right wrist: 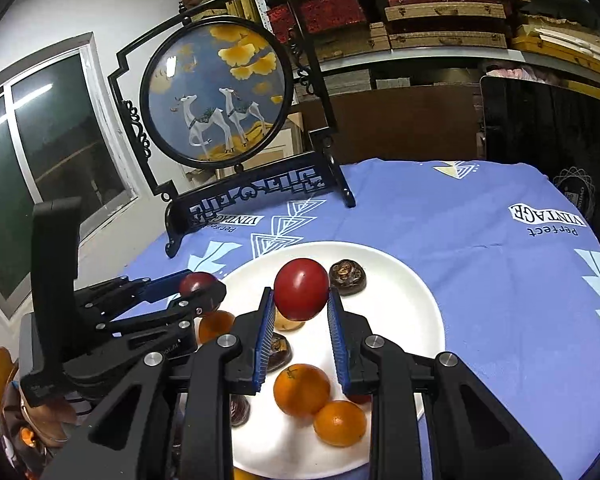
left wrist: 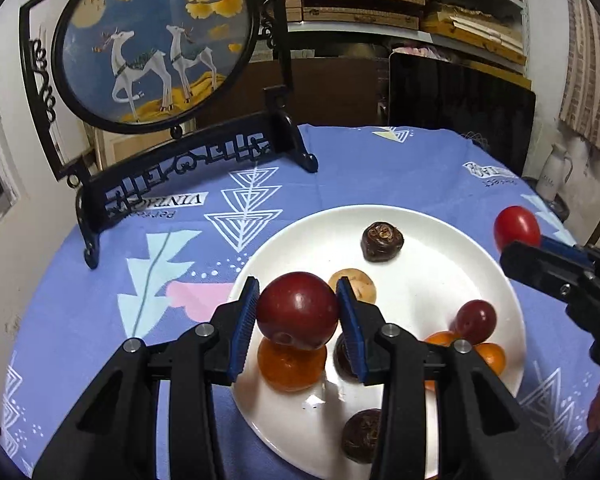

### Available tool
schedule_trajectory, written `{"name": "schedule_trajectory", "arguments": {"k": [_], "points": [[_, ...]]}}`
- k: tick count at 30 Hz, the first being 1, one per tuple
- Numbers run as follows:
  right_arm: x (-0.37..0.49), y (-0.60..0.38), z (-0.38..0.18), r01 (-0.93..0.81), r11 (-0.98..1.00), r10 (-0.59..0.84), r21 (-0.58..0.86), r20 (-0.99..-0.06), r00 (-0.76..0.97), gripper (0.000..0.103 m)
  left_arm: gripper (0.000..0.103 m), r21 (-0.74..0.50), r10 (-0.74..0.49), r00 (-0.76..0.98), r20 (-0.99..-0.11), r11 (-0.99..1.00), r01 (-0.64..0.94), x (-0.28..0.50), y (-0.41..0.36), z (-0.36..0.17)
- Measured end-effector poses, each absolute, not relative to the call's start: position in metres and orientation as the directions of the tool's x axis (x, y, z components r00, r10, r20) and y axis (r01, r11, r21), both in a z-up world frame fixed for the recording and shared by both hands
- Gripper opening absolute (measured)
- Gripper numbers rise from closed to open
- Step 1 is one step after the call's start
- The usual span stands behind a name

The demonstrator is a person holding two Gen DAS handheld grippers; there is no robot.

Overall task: Organize fruits
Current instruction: 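Carry both plums onto the white plate and open both tools, then move both open tools back to the fruit pile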

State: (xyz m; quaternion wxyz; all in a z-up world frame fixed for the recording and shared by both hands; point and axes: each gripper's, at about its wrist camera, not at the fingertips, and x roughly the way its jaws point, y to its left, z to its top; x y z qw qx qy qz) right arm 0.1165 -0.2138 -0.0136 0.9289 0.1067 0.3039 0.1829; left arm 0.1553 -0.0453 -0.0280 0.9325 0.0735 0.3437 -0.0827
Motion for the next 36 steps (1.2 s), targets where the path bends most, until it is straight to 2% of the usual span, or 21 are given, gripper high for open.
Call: {"name": "schedule_trajectory", "arguments": {"k": [7, 23, 25, 26, 27, 28, 29, 36], "points": [[0.121, -0.21, -0.022, -0.265, 0.922, 0.382, 0.282, -0.552, 0.741, 0.026, 0.039, 0.129, -0.087, 0.753, -0.652, 0.966, 0.223, 0.151, -0.055, -0.033], [0.126, -0.208, -0.032, -0.246, 0.931, 0.361, 0.272, -0.572, 0.736, 0.029, 0.039, 0.143, -0.078, 0.743, -0.665, 0.963, 0.23, 0.152, -0.058, -0.037], [0.126, -0.208, -0.032, -0.242, 0.932, 0.357, 0.27, -0.57, 0.74, 0.038, 0.041, 0.147, -0.069, 0.74, -0.669, 0.964, 0.223, 0.153, -0.058, -0.038], [0.125, -0.209, -0.033, -0.239, 0.932, 0.356, 0.271, -0.566, 0.744, 0.051, 0.041, 0.149, -0.066, 0.744, -0.665, 0.964, 0.219, 0.153, -0.057, -0.037], [0.123, -0.21, -0.032, -0.234, 0.934, 0.351, 0.272, -0.558, 0.752, 0.053, 0.05, 0.155, -0.058, 0.753, -0.656, 0.965, 0.21, 0.153, -0.057, -0.036], [0.123, -0.211, -0.031, -0.233, 0.934, 0.35, 0.272, -0.553, 0.756, 0.053, 0.059, 0.157, -0.052, 0.762, -0.645, 0.967, 0.2, 0.152, -0.056, -0.034], [0.123, -0.212, -0.03, -0.234, 0.933, 0.352, 0.273, -0.551, 0.757, 0.054, 0.061, 0.157, -0.051, 0.768, -0.639, 0.968, 0.196, 0.151, -0.055, -0.033], [0.122, -0.212, -0.031, -0.234, 0.933, 0.352, 0.274, -0.556, 0.753, 0.058, 0.065, 0.154, -0.049, 0.772, -0.634, 0.97, 0.188, 0.151, -0.051, -0.031]]}}
